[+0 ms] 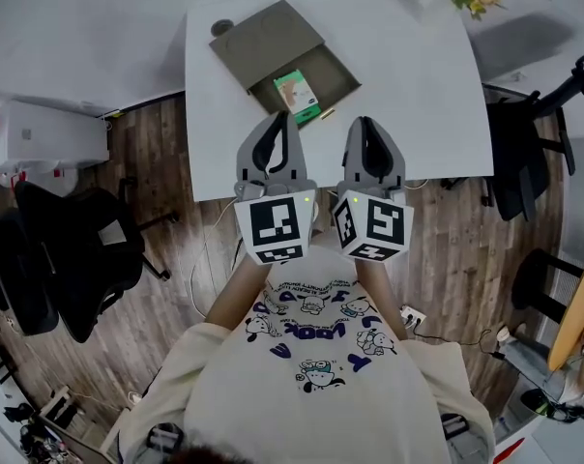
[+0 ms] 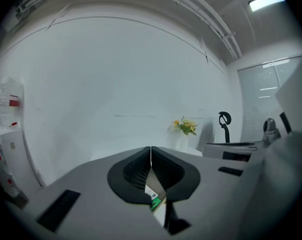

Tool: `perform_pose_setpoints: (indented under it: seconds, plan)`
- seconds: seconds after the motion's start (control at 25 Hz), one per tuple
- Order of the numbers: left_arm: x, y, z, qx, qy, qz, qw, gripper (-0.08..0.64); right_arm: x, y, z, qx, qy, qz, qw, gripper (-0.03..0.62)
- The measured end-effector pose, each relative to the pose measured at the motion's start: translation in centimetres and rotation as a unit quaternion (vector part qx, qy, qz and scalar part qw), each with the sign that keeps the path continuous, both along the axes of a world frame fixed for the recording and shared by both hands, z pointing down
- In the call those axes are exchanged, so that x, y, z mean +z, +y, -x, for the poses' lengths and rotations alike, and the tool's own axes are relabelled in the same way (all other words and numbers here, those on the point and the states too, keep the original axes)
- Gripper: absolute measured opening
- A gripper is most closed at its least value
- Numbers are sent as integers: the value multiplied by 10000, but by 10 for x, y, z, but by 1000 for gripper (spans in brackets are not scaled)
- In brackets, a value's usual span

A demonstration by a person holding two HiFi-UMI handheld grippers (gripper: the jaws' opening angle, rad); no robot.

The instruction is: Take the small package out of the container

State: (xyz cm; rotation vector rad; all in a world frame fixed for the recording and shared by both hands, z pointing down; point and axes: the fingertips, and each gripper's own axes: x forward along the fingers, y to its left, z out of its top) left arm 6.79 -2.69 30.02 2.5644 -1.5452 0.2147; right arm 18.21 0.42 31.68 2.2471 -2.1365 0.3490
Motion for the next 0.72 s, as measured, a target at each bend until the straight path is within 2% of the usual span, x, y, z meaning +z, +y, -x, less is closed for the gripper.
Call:
perform_pose_setpoints:
  seconds: [0.72]
  plan:
    - [28,-41,2,-281,-72,392,9988,15,32,-46,8,-388,-88,472,9981,38]
